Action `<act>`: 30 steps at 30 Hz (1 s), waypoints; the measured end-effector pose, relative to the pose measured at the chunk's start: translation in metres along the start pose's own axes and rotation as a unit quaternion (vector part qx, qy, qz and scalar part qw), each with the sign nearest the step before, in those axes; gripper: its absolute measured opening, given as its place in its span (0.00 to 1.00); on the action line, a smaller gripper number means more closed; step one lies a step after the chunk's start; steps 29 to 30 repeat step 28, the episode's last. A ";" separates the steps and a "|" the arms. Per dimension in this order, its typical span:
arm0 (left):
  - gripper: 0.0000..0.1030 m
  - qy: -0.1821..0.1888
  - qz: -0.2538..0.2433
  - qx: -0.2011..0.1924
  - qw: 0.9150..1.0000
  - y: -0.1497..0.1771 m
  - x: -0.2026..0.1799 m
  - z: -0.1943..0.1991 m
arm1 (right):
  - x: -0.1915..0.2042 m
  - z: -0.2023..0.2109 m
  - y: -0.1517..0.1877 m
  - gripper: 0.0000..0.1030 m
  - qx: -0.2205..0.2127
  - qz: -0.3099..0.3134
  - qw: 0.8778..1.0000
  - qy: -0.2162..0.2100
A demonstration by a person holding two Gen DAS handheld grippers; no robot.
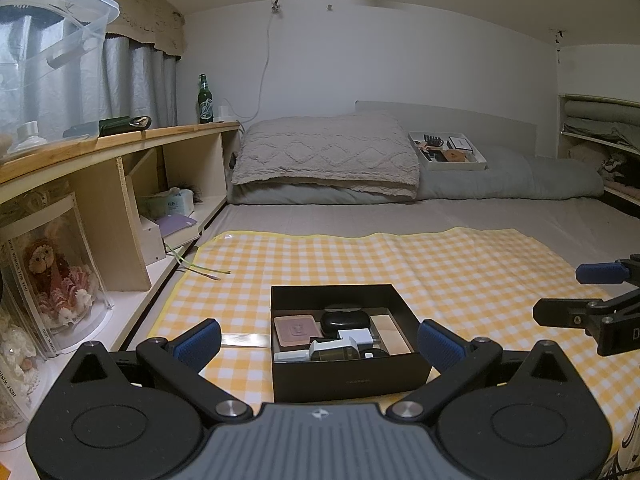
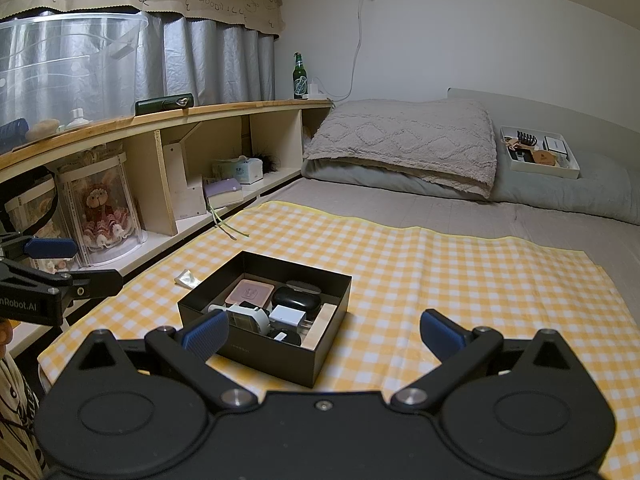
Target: Organize rigid objects
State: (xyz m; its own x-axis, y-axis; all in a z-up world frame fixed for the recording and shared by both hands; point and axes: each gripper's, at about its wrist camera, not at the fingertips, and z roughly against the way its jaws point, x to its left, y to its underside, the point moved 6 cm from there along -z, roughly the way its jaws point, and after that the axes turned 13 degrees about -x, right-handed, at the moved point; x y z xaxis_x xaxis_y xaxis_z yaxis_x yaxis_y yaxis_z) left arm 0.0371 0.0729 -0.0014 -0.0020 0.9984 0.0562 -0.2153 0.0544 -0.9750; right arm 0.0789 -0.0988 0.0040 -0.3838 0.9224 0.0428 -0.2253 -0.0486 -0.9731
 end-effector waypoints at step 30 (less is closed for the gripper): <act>1.00 -0.006 0.004 0.002 1.000 0.001 -0.002 -0.001 | 0.003 0.000 -0.001 1.00 -0.002 -0.003 1.000 0.004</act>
